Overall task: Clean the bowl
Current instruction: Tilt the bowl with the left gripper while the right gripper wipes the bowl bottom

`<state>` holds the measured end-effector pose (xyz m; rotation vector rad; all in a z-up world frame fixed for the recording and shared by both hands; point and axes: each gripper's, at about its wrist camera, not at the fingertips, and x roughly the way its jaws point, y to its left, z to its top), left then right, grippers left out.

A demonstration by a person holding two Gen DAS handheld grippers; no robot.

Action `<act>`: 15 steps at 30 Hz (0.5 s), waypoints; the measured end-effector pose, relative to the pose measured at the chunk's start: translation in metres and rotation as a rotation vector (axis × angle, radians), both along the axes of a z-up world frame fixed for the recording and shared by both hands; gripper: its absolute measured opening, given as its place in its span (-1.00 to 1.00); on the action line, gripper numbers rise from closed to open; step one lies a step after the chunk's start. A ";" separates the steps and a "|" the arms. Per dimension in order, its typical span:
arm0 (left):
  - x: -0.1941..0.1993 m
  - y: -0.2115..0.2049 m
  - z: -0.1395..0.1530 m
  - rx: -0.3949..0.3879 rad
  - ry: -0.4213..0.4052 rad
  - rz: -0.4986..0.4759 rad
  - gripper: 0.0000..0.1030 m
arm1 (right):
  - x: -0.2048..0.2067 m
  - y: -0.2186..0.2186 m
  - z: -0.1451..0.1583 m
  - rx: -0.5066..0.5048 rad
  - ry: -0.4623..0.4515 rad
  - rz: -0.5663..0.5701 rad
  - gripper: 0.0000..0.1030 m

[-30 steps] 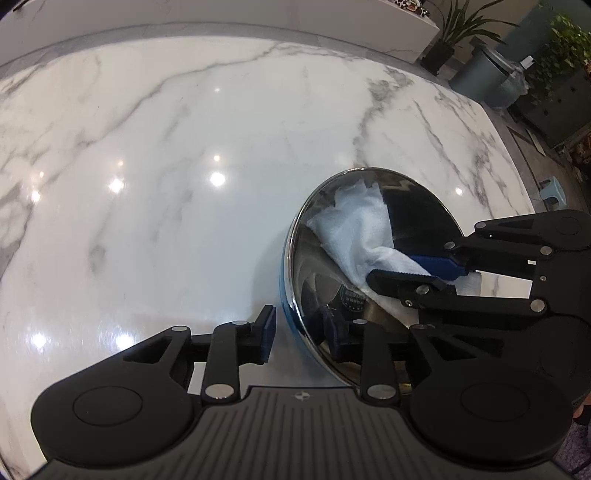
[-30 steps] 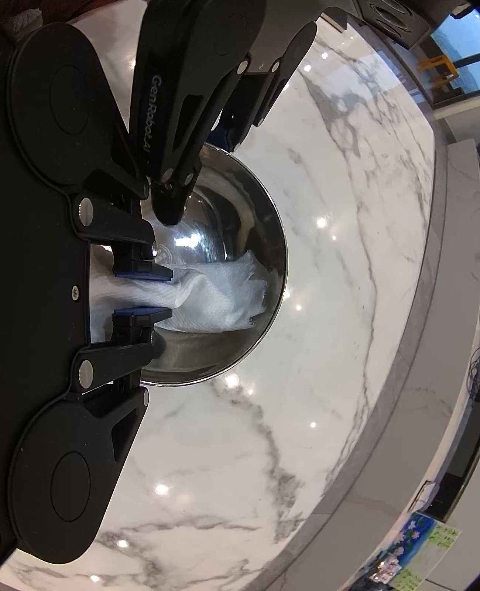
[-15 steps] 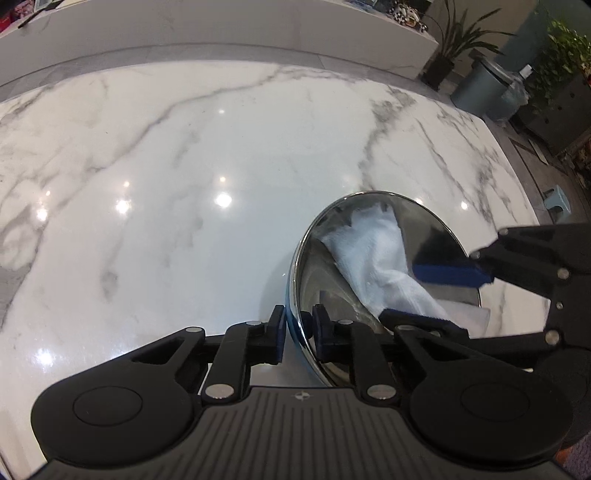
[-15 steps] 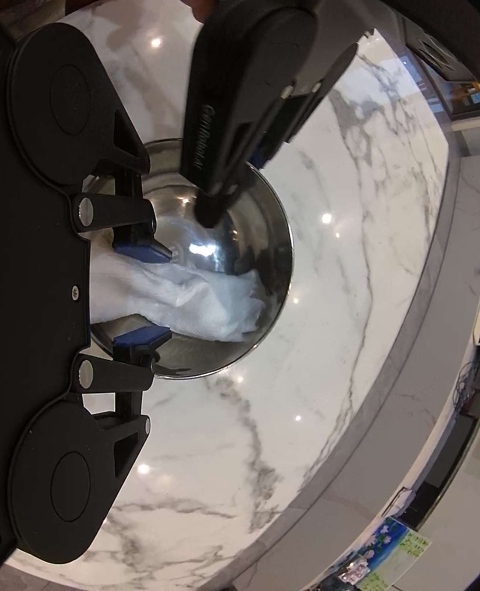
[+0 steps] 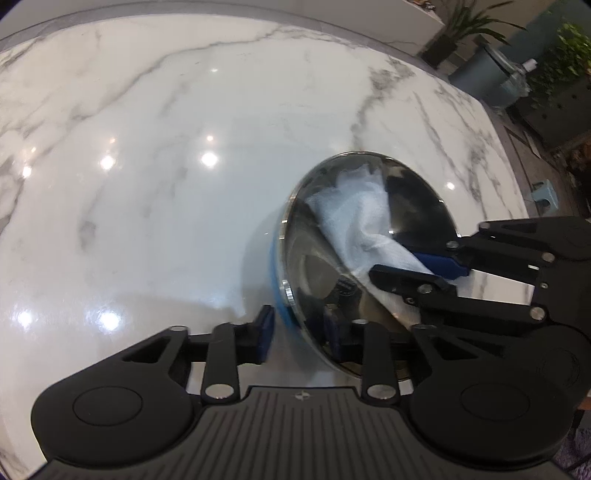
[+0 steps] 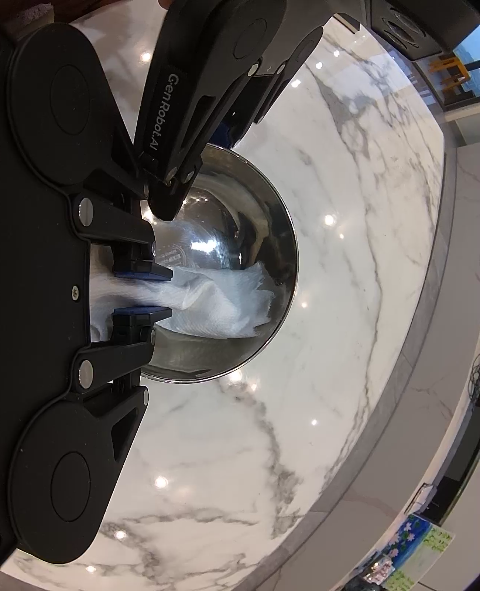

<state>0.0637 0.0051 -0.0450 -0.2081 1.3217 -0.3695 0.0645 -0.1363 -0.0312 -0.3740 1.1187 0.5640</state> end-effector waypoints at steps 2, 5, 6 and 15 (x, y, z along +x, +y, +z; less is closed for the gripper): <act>0.000 -0.001 0.001 0.008 -0.016 -0.005 -0.59 | -0.001 0.001 0.000 0.008 0.013 0.007 -0.75; 0.001 -0.001 0.001 0.017 -0.034 -0.005 -0.63 | -0.001 0.001 0.000 0.051 0.049 0.018 -0.75; 0.001 -0.001 0.002 0.023 -0.039 -0.007 -0.63 | -0.002 0.003 0.000 0.052 0.050 0.031 -0.75; -0.001 -0.004 0.008 0.074 -0.087 -0.031 -0.67 | -0.011 0.015 -0.001 -0.080 -0.027 0.072 -0.78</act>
